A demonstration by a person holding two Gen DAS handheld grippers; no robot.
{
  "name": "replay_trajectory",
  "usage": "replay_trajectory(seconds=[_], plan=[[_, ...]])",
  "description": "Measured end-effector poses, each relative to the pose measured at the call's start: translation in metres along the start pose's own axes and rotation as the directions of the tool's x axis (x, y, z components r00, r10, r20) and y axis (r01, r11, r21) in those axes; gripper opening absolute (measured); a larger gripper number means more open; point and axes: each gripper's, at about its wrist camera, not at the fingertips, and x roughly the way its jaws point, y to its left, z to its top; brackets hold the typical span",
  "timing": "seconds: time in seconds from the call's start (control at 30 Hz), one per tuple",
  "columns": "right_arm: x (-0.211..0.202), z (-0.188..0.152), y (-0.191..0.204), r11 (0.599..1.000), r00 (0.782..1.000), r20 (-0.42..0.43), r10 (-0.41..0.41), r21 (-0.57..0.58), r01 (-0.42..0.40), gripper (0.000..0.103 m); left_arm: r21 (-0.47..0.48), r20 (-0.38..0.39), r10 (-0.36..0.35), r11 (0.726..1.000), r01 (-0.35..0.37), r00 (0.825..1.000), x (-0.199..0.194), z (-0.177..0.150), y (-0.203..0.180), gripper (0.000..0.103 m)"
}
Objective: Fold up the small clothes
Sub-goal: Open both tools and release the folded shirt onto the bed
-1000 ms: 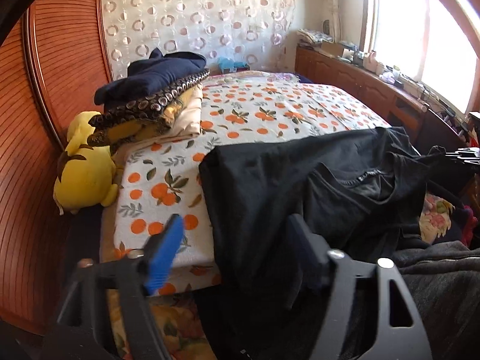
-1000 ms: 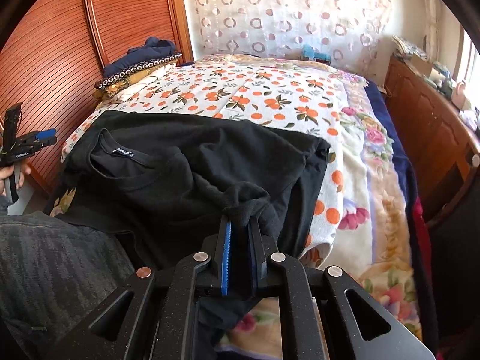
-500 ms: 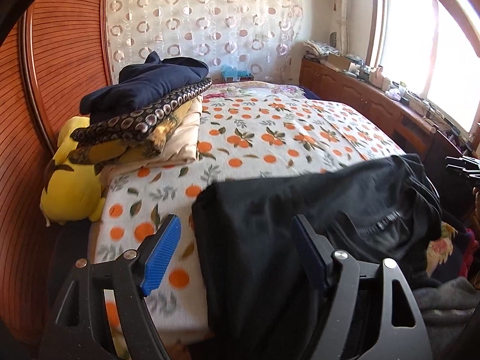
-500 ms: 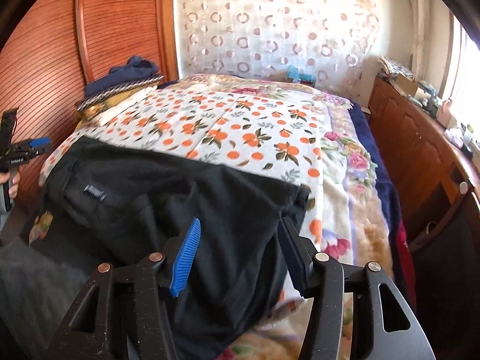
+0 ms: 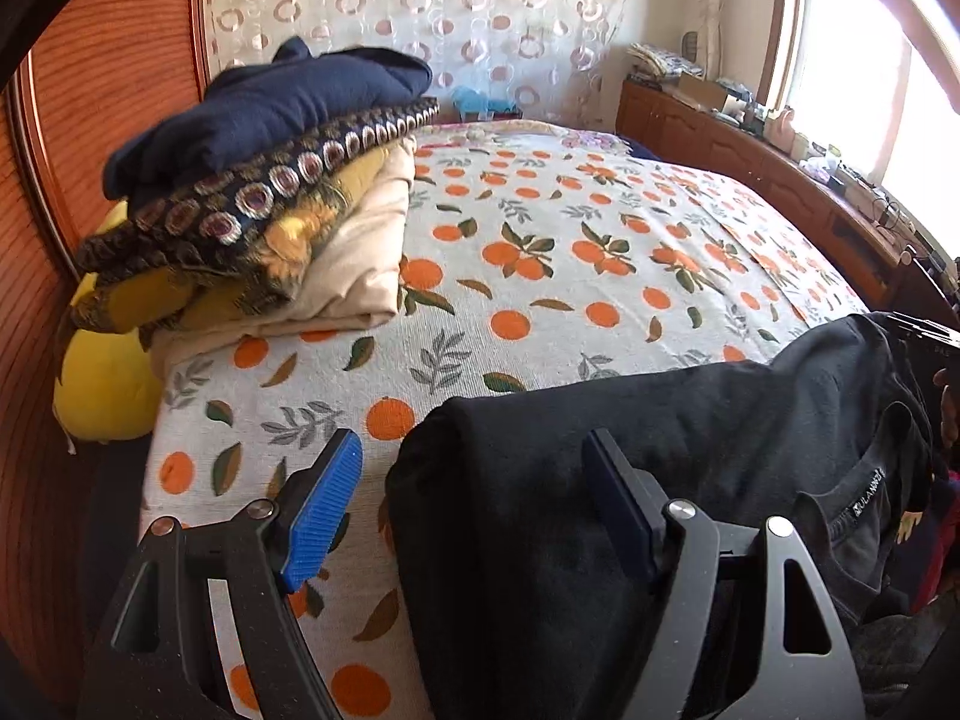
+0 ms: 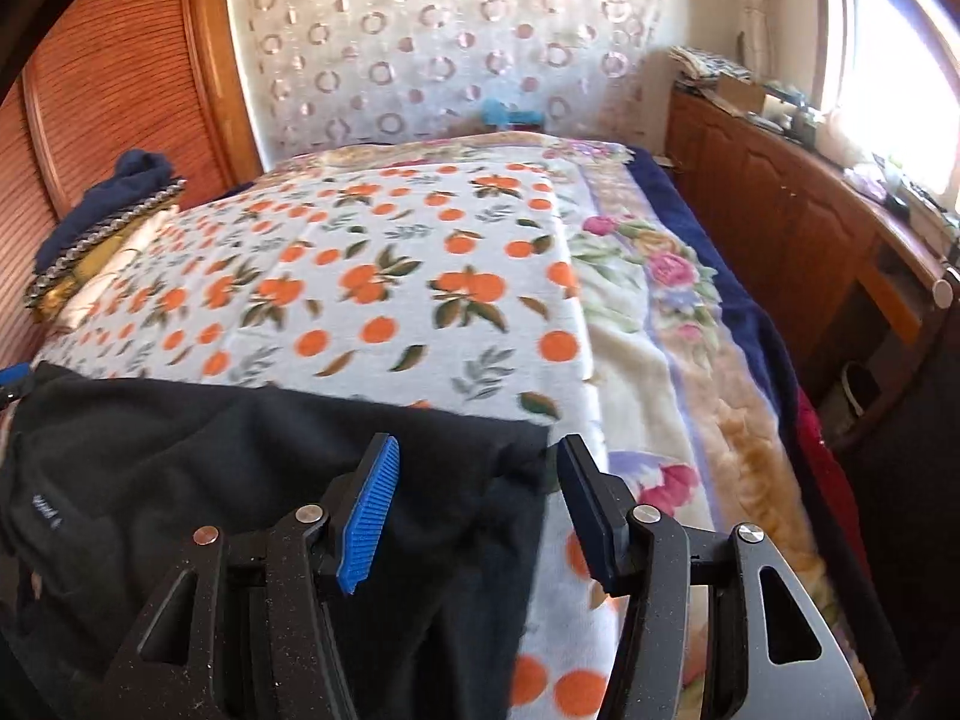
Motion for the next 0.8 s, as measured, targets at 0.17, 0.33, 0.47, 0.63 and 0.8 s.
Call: replay_trajectory(seconds=[0.17, 0.33, 0.47, 0.63, 0.8], plan=[[0.015, 0.002, -0.003, 1.0, 0.999, -0.024, 0.024, 0.005, -0.024, 0.059, -0.014, -0.02, -0.002, 1.0, 0.001, 1.0, 0.009, 0.002, 0.004, 0.076], [0.016, 0.003, -0.01, 0.999, 0.999, -0.024, 0.04, 0.016, -0.04, 0.059, -0.023, -0.039, -0.011, 1.0, 0.01, 0.999, 0.017, 0.003, 0.005, 0.076], [0.017, 0.001, -0.008, 1.0, 0.999, -0.02, 0.027, -0.015, -0.027, 0.059, -0.023, -0.034, -0.013, 1.0, 0.013, 0.999, 0.019, 0.003, 0.005, 0.076], [0.018, -0.001, -0.007, 0.999, 0.999, -0.018, 0.032, -0.029, -0.033, 0.059, -0.019, -0.031, -0.011, 1.0, 0.01, 0.999, 0.019, 0.002, 0.005, 0.076], [0.017, -0.002, -0.008, 0.998, 0.999, -0.017, 0.047, -0.038, -0.047, 0.051, -0.019, -0.028, -0.04, 0.999, 0.04, 0.999, 0.016, 0.001, 0.005, 0.064]])
